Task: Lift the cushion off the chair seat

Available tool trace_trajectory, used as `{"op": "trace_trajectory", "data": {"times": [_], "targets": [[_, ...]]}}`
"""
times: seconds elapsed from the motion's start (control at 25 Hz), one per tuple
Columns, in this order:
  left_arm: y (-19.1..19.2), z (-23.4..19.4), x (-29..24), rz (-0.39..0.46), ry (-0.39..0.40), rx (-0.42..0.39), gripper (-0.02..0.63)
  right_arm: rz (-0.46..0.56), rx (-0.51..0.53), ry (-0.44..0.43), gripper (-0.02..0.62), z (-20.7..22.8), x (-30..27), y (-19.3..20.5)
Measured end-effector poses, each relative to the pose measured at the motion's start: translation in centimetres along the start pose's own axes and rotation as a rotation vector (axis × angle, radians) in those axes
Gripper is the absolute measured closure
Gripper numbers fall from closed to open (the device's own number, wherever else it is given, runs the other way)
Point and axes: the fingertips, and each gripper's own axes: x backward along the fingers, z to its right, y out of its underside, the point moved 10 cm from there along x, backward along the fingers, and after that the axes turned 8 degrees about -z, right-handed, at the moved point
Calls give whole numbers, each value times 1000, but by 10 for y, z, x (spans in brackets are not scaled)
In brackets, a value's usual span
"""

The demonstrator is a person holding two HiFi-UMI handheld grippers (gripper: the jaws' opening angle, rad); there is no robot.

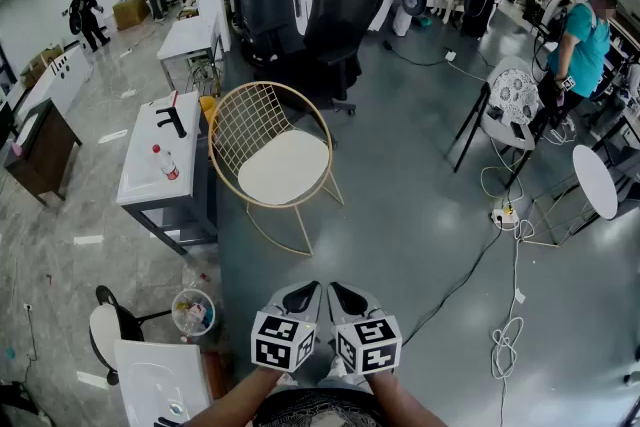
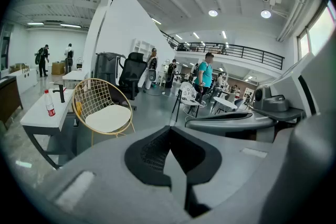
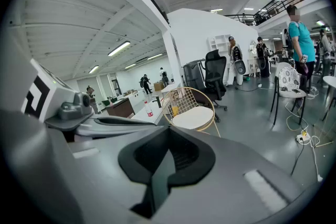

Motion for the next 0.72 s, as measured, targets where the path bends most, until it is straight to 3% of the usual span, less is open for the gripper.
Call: {"op": "trace_trajectory", "data": {"times": [0.72], "targets": [[-26, 48, -47, -2, -88, 11, 614, 36, -29, -100, 597, 75, 19, -9]]}}
